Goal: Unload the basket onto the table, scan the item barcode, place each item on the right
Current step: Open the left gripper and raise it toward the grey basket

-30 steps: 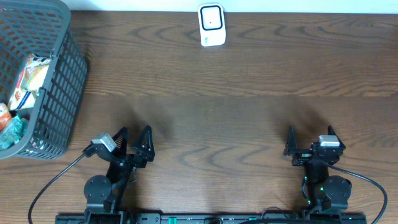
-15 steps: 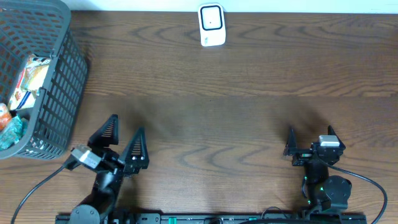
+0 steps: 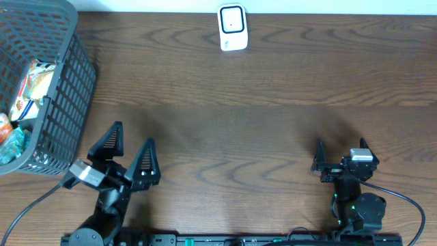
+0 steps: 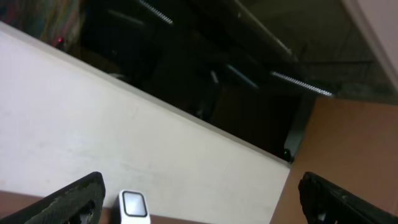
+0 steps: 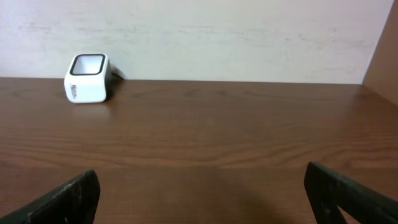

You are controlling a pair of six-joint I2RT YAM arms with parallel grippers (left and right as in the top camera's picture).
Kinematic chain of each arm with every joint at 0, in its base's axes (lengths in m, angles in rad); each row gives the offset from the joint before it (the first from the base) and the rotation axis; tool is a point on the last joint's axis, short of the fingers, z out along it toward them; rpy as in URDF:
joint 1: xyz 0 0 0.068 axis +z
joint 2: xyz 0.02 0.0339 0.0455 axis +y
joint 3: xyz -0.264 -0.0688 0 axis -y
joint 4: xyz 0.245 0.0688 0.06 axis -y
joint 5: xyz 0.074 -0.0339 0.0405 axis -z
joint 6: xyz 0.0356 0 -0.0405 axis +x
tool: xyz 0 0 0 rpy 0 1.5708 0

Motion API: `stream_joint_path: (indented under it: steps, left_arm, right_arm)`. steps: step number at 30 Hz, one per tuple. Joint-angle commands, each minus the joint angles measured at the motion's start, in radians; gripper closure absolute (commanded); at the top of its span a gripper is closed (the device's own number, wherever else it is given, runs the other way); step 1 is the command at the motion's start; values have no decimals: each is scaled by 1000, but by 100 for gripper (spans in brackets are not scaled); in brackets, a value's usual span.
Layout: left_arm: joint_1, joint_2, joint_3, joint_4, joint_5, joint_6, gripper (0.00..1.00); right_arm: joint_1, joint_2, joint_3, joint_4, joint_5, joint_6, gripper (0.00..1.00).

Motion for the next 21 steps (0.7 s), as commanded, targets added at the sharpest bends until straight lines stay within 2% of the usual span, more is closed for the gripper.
stream_joint_path:
  steps: [1,6,8,12,16,19,21]
  left_arm:
    - [4,54,56,5,-17,50,2]
    - [4,163,171,-2,-35,134,2]
    - [5,224,259,-69,-42,155,2]
    - [6,369,511,-433,-105,160,2]
    - [5,581,837,-848,-106,323,2]
    - [5,725,1064,-1102,-100,425,2]
    - [5,789,1172,-1220,-48,447,2]
  right_arm:
    - [-8,-5,-2,-5,5,-8,1]
    - [-8,-5,-2,-5,5,-8,1]
    - [-8,-5,-2,-5,5,-8,1]
    - [-8,-5,-2,-5,5,-8,1]
    - [-8,-5,-2,-5,5,-8,1]
    - [-8,-5,-2,-5,5,-8,1]
    - [-8,-5,-2,-5,5,-8,1]
